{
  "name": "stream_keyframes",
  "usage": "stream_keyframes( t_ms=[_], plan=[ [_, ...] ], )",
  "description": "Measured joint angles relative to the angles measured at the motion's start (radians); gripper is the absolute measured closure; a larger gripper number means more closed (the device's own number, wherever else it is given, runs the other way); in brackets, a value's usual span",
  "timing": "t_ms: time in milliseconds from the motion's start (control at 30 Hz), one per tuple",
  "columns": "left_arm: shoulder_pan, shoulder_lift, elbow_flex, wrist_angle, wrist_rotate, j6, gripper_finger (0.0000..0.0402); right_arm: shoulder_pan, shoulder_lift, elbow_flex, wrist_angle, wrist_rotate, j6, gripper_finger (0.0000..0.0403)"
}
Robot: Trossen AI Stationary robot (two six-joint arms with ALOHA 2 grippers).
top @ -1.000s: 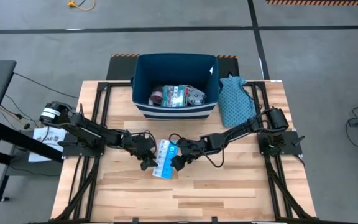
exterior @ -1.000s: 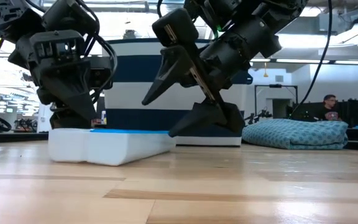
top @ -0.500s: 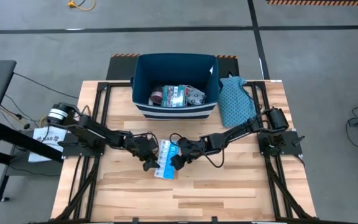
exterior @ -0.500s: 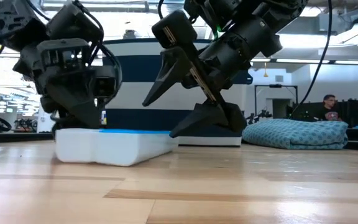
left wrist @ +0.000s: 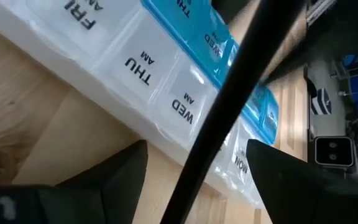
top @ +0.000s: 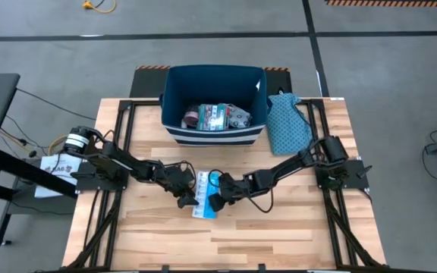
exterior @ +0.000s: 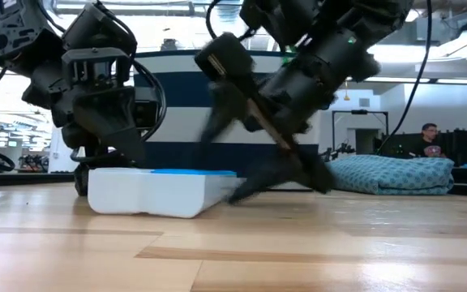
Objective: Pick & place medical supplies in basket/bin
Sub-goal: Put the medicine organizer into the bin
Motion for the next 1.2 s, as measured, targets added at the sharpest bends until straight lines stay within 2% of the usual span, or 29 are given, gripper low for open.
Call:
stream_keyframes(
  t_ms=[200,367,567,900,1200],
  plan=[
    [0.000,0.007,0.000,0.052,0.015,-0.009,0.0134,0.005,0.111,0.065,0.185,-0.034,-0.003,0.0137],
    [0.000,0.007,0.001,0.057,0.017,-0.012,0.0134,0.005,0.168,0.144,0.229,-0.061,-0.046,0.0137],
    [-0.001,0.007,0.001,0.057,0.019,-0.013,0.0150,0.004,0.168,0.153,0.188,-0.079,-0.067,0.0137],
    [0.001,0.006,0.003,0.063,0.030,-0.043,0.0263,-0.013,0.131,0.150,0.100,-0.279,-0.192,0.0137],
    [0.000,0.009,0.002,0.119,0.061,-0.043,0.0262,-0.017,-0.014,0.150,-0.107,-0.309,-0.340,0.0137]
  ],
)
